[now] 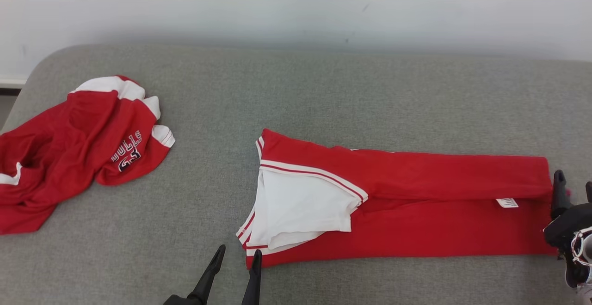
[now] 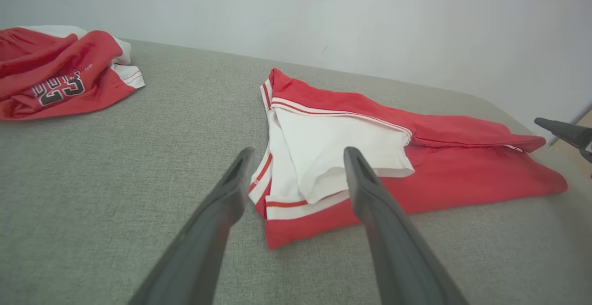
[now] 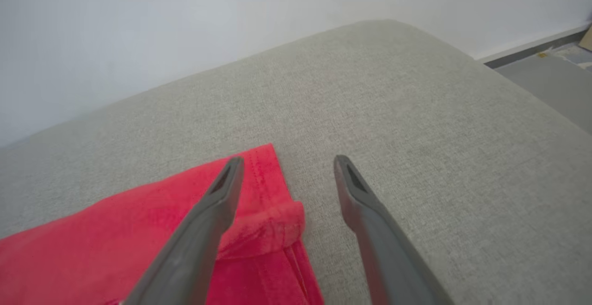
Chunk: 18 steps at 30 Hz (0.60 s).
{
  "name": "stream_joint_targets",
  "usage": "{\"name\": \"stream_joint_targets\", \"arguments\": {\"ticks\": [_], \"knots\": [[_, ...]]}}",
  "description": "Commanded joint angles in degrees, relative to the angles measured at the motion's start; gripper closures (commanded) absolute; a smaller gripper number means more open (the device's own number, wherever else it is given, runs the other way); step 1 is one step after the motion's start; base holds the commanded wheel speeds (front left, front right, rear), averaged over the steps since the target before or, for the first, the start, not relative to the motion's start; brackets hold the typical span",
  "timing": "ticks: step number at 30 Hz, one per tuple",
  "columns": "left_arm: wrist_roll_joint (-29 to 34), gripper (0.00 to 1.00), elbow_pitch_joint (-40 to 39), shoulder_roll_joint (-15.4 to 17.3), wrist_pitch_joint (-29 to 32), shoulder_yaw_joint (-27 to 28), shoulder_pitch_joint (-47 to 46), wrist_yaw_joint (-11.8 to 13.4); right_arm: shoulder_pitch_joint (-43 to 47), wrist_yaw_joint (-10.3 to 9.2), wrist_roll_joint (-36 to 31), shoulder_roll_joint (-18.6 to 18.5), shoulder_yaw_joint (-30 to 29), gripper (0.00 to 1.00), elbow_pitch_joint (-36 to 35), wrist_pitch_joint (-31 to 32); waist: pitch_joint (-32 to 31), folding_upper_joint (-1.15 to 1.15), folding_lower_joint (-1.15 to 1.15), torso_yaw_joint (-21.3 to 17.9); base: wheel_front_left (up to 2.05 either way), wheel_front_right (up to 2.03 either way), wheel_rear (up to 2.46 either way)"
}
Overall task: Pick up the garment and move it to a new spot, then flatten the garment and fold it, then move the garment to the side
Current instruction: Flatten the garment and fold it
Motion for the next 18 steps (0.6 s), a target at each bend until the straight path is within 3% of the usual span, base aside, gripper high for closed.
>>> {"name": "stream_joint_targets", "arguments": {"ticks": [1, 4, 15, 18], "knots": [[0.41, 0.00, 0.24, -0.20, -0.24, 0.14, -0.60, -0.25, -0.41, -0.14, -1.04, 0.04, -0.09, 0.00, 1.15, 0.35, 1.11, 0.00, -0.01, 1.01, 0.00, 0.00, 0.00], [1.04, 0.00, 0.51, -0.35, -0.24, 0.37, -1.07, -0.35, -2.37, -0.14, -2.99, -0.68, -0.87, 0.00, 4.75, 0.00, 1.89, 0.00, -0.01, 1.59, 0.00, 0.00, 0.00], [1.79, 0.00, 0.38, -0.75, -0.24, -0.04, 1.08, -1.37, -0.28, -0.14, -9.18, 3.11, -4.36, 0.00, 11.06, -2.40, 0.72, 0.00, -0.01, 0.43, 0.00, 0.00, 0.00], [1.71, 0.00, 0.38, -0.80, -0.22, -0.39, 1.11, -1.49, 0.21, -0.14, -9.96, 4.34, -5.13, 0.04, 11.78, -2.24, 0.62, 0.00, -0.01, -0.04, 0.00, 0.00, 0.00]]}}
